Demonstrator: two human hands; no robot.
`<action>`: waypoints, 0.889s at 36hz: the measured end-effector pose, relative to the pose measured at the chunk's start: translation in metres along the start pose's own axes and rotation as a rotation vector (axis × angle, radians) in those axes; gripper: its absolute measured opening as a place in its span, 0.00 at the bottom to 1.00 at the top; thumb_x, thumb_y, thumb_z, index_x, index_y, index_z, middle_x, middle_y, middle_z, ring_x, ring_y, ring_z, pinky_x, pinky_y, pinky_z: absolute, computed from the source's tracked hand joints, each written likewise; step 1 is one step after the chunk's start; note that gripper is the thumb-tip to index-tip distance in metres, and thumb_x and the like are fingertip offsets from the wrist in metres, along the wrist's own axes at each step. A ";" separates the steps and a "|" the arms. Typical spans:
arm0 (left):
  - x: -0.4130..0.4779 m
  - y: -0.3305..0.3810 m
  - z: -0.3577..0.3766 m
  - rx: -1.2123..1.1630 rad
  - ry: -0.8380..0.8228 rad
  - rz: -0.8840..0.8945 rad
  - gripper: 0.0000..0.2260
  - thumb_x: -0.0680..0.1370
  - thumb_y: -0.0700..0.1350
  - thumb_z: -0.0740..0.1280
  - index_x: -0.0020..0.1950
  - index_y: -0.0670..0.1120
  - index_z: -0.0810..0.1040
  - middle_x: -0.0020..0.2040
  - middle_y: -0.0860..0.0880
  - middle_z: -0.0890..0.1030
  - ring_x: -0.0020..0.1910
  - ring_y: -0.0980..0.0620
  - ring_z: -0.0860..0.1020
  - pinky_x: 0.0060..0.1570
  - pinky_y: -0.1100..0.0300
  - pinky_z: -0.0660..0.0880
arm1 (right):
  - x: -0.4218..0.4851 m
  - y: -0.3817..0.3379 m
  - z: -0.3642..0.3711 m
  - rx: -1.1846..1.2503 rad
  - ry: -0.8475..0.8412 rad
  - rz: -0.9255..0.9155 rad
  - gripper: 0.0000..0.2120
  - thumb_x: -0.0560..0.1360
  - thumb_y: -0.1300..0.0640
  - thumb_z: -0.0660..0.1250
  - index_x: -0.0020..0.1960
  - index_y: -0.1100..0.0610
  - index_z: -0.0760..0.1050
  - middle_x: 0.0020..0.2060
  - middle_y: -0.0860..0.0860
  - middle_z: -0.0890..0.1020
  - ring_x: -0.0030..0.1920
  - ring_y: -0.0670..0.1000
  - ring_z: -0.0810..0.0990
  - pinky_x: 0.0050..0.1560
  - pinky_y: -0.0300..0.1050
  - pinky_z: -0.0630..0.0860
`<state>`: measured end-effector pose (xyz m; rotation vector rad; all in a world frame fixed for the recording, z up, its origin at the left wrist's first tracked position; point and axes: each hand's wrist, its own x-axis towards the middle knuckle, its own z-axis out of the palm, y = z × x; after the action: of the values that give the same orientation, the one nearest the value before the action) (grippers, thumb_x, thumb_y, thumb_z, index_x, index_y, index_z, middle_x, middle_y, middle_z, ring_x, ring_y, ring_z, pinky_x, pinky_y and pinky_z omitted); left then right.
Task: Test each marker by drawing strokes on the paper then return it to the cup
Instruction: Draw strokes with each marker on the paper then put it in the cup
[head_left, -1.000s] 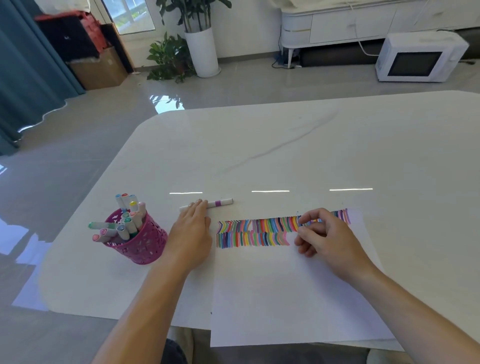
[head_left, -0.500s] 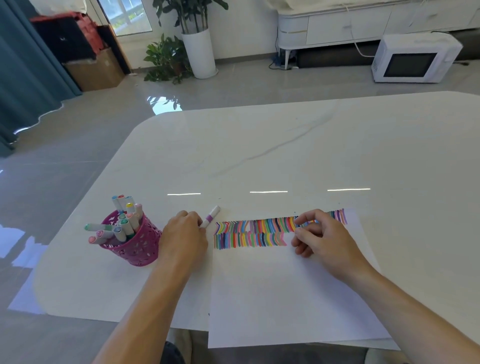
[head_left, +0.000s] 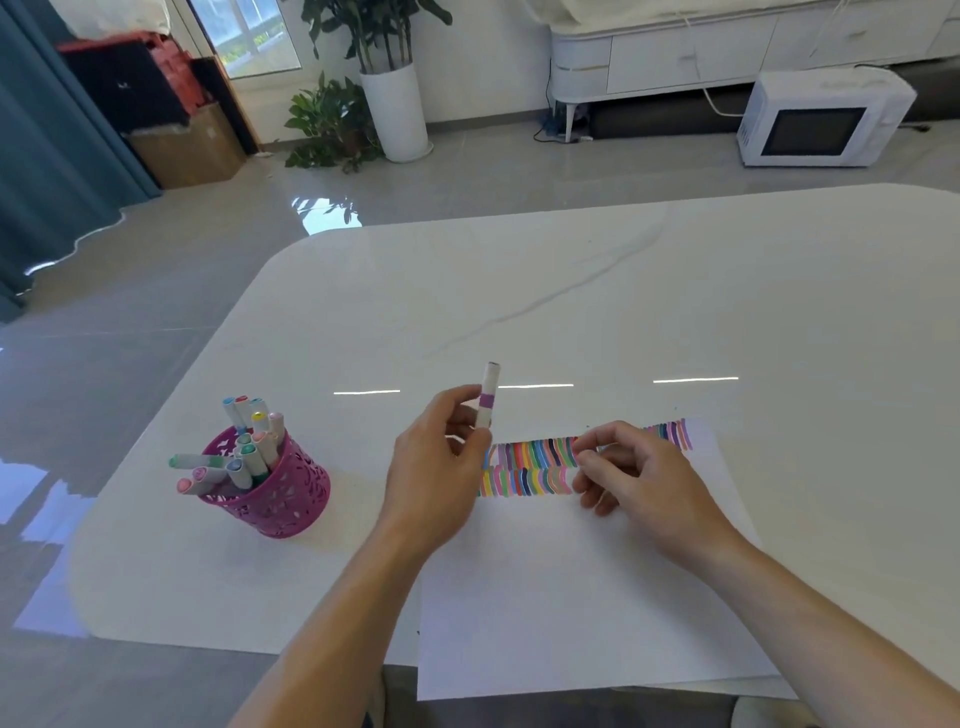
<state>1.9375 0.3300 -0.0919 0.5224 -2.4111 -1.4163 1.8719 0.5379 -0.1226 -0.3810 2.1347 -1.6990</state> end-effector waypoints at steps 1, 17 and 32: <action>-0.001 0.003 0.003 -0.038 -0.020 -0.009 0.17 0.79 0.40 0.67 0.62 0.60 0.77 0.47 0.56 0.82 0.43 0.55 0.81 0.42 0.55 0.82 | -0.001 -0.001 0.001 -0.002 -0.009 -0.021 0.05 0.81 0.60 0.68 0.50 0.52 0.81 0.37 0.53 0.87 0.36 0.51 0.84 0.38 0.43 0.80; -0.017 0.016 0.040 -0.210 -0.193 -0.019 0.10 0.79 0.41 0.69 0.56 0.55 0.77 0.41 0.51 0.84 0.42 0.54 0.85 0.44 0.63 0.80 | -0.010 -0.005 -0.003 -0.218 -0.155 -0.074 0.09 0.82 0.49 0.68 0.61 0.41 0.75 0.41 0.45 0.85 0.40 0.46 0.84 0.45 0.44 0.80; -0.024 0.006 0.035 0.466 -0.402 0.281 0.12 0.85 0.49 0.58 0.62 0.54 0.78 0.55 0.58 0.78 0.55 0.59 0.73 0.52 0.69 0.66 | -0.008 0.003 -0.008 -0.505 -0.072 -0.093 0.09 0.77 0.39 0.70 0.46 0.44 0.79 0.34 0.41 0.81 0.34 0.43 0.78 0.38 0.42 0.75</action>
<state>1.9428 0.3705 -0.1045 -0.0234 -3.0067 -0.9059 1.8748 0.5491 -0.1226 -0.6772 2.5067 -1.1455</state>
